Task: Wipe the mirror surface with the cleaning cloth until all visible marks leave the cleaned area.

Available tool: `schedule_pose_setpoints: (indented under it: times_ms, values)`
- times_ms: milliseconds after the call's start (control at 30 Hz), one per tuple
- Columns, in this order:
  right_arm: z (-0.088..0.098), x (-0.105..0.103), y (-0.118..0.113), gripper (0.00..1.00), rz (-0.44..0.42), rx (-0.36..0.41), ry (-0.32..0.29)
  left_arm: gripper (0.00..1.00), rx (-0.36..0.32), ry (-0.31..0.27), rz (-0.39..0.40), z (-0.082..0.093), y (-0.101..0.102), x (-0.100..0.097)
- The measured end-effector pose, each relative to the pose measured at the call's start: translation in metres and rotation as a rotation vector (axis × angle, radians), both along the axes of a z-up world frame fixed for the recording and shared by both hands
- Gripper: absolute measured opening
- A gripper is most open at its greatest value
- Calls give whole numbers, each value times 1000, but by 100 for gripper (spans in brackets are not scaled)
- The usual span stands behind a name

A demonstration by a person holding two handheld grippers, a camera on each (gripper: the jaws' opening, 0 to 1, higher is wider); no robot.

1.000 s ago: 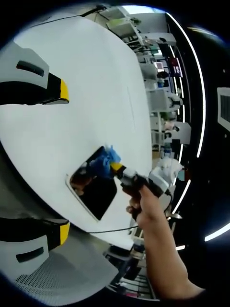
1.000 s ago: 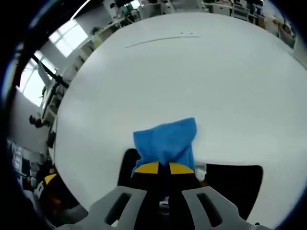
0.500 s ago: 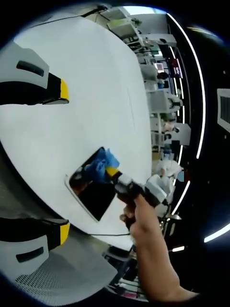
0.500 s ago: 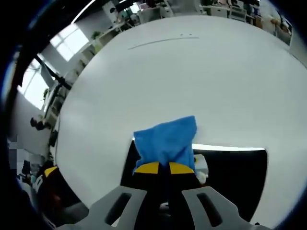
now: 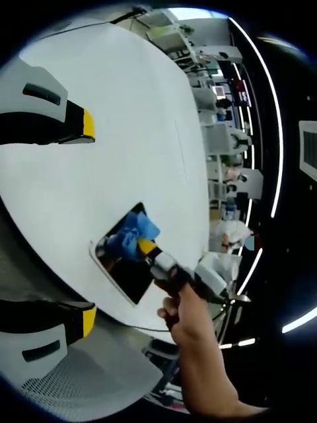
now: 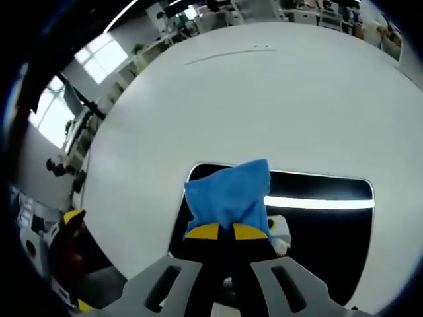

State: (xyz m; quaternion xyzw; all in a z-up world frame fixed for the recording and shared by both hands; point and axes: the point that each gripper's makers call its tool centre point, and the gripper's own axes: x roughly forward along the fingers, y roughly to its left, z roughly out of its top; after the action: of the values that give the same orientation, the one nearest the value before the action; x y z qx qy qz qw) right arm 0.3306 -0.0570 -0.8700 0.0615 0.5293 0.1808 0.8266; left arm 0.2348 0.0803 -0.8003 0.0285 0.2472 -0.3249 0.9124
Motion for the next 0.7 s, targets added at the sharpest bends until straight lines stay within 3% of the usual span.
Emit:
schedule_pose_setpoints:
  times_ms: [267, 700]
  values:
    - [3, -17, 0, 0, -17, 25, -12, 99, 2, 2, 1, -1, 0, 0]
    - [4, -41, 0, 0, -6, 46, 22, 99, 1, 7, -5, -1, -1, -2]
